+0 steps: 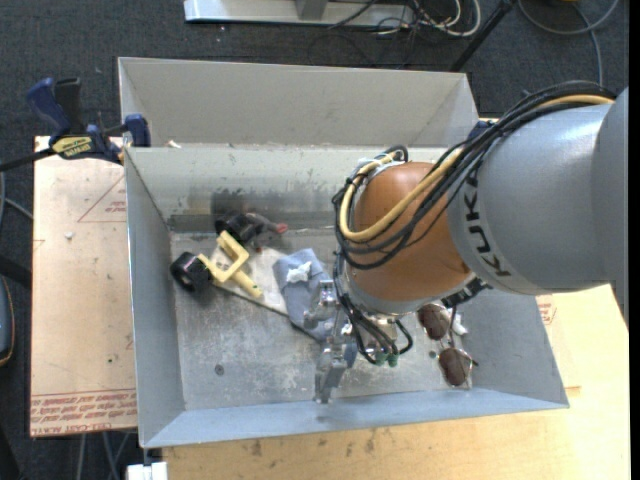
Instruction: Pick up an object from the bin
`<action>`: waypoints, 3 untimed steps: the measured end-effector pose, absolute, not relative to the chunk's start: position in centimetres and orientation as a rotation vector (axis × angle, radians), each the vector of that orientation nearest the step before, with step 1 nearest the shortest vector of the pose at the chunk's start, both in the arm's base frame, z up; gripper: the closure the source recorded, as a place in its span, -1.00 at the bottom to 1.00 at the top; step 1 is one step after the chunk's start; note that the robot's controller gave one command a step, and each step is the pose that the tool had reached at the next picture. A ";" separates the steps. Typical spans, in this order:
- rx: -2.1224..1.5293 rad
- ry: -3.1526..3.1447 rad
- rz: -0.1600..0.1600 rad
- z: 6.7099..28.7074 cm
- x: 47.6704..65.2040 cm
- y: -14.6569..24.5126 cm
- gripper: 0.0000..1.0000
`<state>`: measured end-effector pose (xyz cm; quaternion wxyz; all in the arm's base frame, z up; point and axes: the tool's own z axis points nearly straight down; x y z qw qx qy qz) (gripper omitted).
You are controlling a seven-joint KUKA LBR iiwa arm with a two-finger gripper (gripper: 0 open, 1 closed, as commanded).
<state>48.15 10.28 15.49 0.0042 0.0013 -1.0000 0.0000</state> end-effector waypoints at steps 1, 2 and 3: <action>0.003 -3.136 -0.001 15.7 48.2 10.3 -1.00; -0.023 -3.139 -0.001 20.0 50.6 9.3 -1.00; 0.169 -3.149 -0.003 17.3 51.2 9.3 -1.00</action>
Offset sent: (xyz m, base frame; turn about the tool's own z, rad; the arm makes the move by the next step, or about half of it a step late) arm 0.0349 -0.0147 0.0646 0.0238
